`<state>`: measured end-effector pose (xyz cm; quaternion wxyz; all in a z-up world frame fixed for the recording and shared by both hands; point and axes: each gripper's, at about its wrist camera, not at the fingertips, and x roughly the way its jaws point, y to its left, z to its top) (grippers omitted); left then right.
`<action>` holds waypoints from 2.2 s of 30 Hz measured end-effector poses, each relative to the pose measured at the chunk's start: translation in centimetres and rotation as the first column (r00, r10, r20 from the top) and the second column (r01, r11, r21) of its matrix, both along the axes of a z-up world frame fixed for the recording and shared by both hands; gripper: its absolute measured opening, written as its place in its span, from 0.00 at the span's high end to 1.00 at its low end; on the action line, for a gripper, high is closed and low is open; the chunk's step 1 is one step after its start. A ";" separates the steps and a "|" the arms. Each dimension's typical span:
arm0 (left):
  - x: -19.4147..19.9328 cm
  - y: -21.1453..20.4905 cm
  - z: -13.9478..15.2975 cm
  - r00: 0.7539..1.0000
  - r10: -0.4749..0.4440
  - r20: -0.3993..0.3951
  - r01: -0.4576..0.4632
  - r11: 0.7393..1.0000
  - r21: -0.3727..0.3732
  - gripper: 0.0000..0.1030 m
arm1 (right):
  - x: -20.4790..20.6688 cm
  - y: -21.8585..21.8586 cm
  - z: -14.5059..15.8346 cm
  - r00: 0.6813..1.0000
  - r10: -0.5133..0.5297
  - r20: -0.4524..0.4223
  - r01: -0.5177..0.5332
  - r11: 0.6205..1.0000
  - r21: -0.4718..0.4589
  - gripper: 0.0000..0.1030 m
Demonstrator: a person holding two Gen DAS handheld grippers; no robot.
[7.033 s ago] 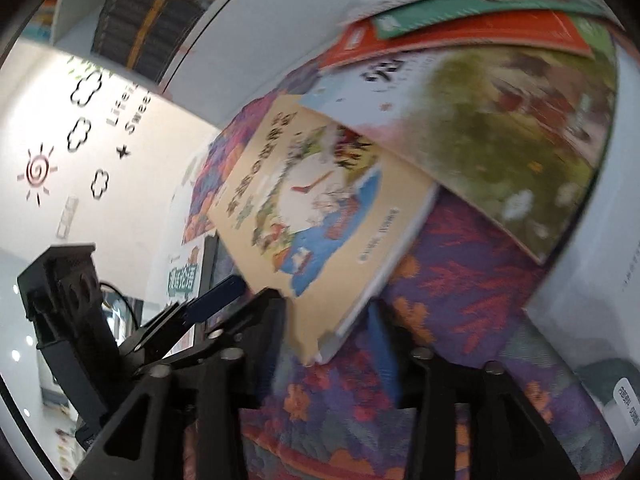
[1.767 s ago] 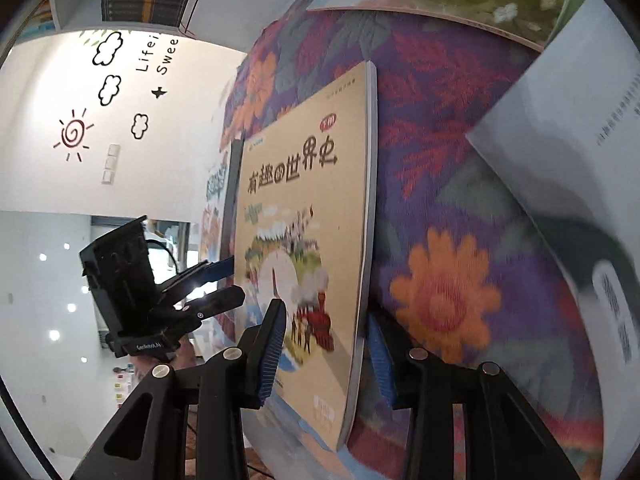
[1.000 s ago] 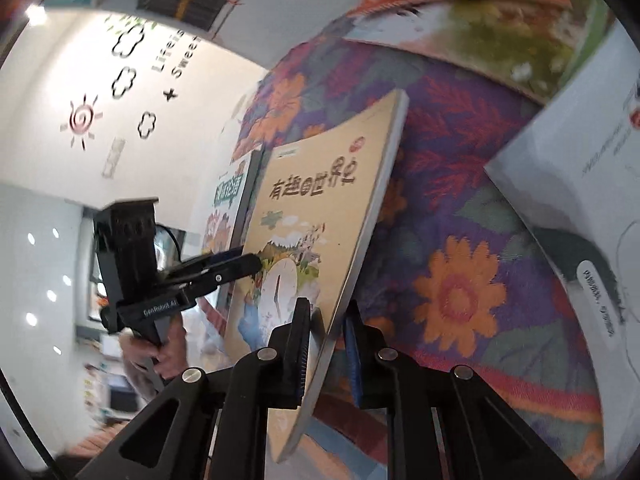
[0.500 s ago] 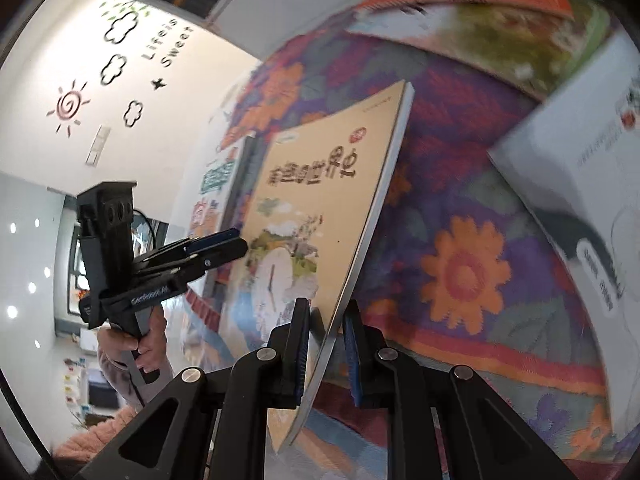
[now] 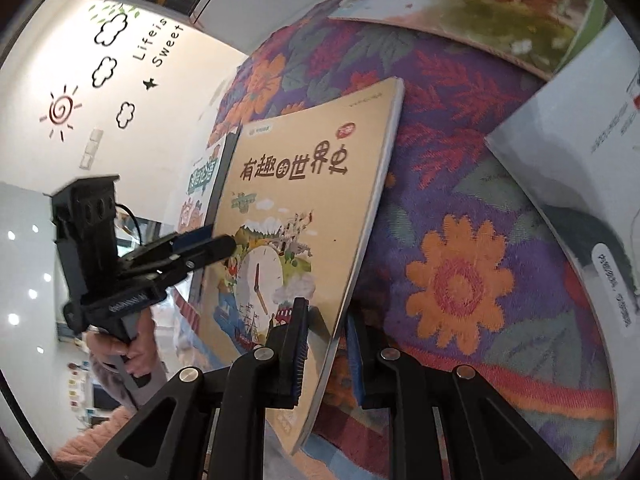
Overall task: Organize books
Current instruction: 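Carry the orange book with the right tool toward the comic-book stack, then lower the orange book onto the stack and open the right tool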
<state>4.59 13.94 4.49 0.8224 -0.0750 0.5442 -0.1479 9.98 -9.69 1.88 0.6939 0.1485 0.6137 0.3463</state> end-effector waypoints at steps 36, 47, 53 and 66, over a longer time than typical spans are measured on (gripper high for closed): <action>-2.3 17.7 6.9 0.945 0.274 0.181 -0.282 0.959 0.018 0.55 | 1.2 17.9 7.2 0.979 0.178 0.098 -0.184 0.981 0.054 0.83; -0.6 20.3 0.9 0.946 0.317 0.067 -0.317 0.948 -0.011 0.55 | 3.0 21.6 2.0 0.982 0.191 0.005 -0.191 0.981 0.038 0.83; -0.6 20.2 0.0 0.959 0.277 0.053 -0.271 0.958 -0.090 0.55 | 2.6 21.8 1.9 0.981 0.191 0.019 -0.191 0.982 -0.001 0.83; -1.8 21.3 0.3 0.921 0.377 0.095 -0.385 0.920 0.079 0.54 | 2.7 22.8 0.4 0.985 0.170 -0.015 -0.170 0.985 0.011 0.83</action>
